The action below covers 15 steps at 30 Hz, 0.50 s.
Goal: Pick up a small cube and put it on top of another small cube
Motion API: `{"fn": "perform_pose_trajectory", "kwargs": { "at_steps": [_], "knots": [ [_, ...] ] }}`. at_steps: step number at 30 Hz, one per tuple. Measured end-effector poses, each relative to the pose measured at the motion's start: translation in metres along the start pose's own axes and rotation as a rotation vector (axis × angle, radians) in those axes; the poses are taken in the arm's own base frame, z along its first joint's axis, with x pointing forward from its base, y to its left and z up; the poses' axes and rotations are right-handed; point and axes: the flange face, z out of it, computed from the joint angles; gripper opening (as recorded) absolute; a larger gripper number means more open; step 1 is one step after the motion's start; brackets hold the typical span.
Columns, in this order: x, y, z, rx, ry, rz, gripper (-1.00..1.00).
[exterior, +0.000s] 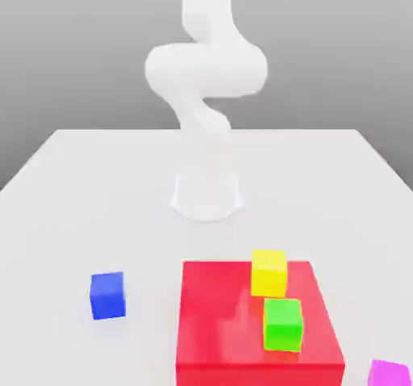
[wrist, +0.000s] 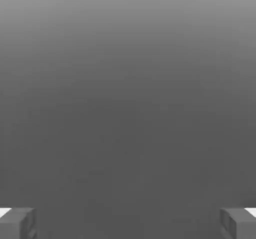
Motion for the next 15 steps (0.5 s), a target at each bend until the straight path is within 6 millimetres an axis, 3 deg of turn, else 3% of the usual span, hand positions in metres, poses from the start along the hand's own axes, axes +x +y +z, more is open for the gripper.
{"fn": "perform_pose_trajectory", "kwargs": {
  "at_steps": [7,15],
  "knots": [
    [-0.025,-0.031,0.119,-0.025,-0.197,-0.244,0.00],
    [-0.093,-0.053,0.248,-0.051,-0.399,-0.526,0.00]
  ]
}}
